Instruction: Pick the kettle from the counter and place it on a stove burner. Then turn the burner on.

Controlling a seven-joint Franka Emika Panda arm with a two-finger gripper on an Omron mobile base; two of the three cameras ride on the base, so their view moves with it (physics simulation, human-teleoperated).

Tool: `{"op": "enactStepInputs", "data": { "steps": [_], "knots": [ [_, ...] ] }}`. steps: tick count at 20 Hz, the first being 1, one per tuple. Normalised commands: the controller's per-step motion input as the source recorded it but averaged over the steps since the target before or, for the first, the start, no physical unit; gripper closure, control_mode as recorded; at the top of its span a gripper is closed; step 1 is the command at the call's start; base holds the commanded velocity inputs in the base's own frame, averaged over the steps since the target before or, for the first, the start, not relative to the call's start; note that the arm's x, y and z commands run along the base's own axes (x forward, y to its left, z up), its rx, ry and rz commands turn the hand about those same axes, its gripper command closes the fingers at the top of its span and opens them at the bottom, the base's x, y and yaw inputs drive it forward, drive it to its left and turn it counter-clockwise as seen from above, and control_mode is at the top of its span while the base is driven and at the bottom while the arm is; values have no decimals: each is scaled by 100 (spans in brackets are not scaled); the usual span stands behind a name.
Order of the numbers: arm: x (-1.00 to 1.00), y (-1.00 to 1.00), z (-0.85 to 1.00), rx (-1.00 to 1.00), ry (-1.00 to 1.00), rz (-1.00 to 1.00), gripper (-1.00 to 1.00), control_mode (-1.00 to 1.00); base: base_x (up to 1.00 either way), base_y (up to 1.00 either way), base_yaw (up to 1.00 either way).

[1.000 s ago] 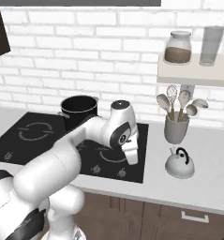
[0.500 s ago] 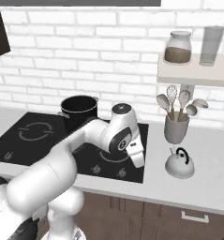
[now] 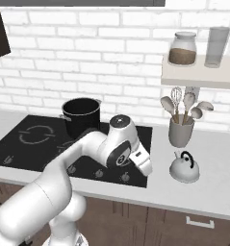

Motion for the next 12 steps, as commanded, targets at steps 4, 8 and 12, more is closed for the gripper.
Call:
{"op": "enactStepInputs", "data": {
  "steps": [4,8,12],
  "knots": [
    [0,0,33,-26,12,34,-100,-100,0,0,0],
    [0,-4,26,-21,12,24,-100,-100,0,0,0],
    [5,-40,12,-5,8,14,-100,-100,0,0,0]
  ]
}}
